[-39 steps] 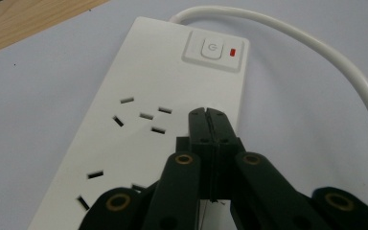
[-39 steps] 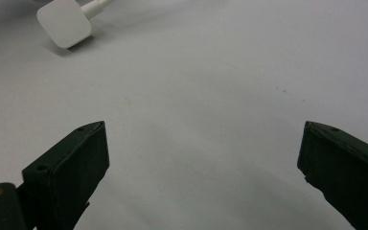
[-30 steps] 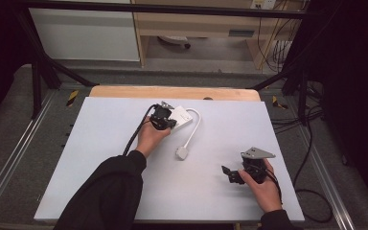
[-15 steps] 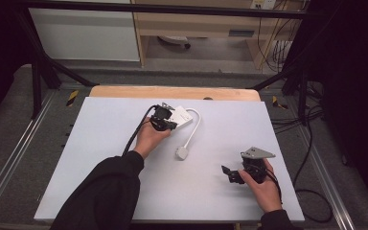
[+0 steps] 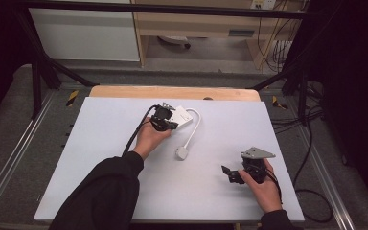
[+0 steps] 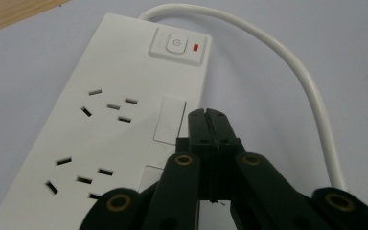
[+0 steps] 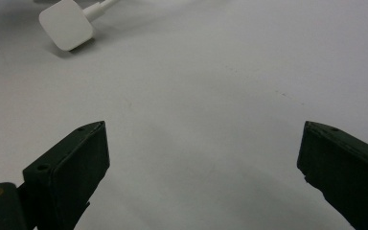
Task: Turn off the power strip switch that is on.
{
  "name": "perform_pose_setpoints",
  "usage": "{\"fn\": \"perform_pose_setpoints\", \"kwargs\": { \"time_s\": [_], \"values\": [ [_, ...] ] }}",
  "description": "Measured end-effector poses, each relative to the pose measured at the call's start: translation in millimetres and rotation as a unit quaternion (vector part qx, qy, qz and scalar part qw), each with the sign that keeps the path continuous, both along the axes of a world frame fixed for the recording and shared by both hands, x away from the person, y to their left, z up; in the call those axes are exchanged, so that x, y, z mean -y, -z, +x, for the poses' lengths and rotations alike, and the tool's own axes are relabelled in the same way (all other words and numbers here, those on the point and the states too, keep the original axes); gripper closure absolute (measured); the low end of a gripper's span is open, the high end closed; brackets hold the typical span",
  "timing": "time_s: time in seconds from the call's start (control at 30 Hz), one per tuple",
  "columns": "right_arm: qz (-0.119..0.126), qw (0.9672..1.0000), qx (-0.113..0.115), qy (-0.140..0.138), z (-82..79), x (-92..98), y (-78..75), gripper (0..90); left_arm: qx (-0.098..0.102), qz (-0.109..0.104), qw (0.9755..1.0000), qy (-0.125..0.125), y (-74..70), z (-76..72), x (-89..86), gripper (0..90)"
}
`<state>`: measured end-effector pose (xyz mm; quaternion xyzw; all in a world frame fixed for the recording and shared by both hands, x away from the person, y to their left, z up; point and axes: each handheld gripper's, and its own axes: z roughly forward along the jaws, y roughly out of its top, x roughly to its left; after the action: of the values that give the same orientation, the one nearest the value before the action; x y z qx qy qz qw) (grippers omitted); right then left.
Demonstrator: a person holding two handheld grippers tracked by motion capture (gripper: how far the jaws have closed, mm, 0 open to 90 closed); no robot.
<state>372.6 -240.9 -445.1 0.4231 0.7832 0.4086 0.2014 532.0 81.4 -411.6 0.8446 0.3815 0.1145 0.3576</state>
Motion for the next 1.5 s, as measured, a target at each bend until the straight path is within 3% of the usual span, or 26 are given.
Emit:
{"fn": "perform_pose_setpoints", "kwargs": {
  "time_s": [0.23,0.37,0.57,0.83,0.9,1.27,1.5],
  "values": [
    [0.0,1.0,-0.001,0.0,-0.2,0.0,-0.2,4.4,0.006,0.0,1.0,0.002,-6.8,-5.1,-1.0,88.3],
    [0.0,1.0,0.0,0.0,-0.5,0.3,-0.4,4.4,0.019,-0.009,0.9997,-0.009,-11.3,-9.3,-2.9,73.5],
    [0.0,1.0,0.0,0.0,-0.5,0.2,-0.4,4.4,-0.008,-0.014,0.9997,-0.019,-14.9,-11.1,-7.5,50.3],
    [0.0,1.0,-0.001,0.001,-0.3,-0.1,-0.2,4.4,-0.022,0.023,0.9993,-0.018,-19.7,-15.6,-11.9,25.6],
    [0.0,1.0,-0.001,0.001,-0.3,-0.1,-0.2,4.4,-0.026,0.022,0.9993,-0.013,-20.6,-17.8,-13.6,20.8],
    [0.001,1.0,-0.003,0.003,-0.4,0.3,0.0,4.3,-0.034,0.044,0.9984,-0.008,-27.8,-31.8,-32.7,16.0],
    [-0.001,1.0,-0.005,0.005,-0.7,0.8,0.3,4.3,-0.029,0.039,0.9987,-0.018,-34.0,-43.0,-55.1,15.7]
  ]
}}
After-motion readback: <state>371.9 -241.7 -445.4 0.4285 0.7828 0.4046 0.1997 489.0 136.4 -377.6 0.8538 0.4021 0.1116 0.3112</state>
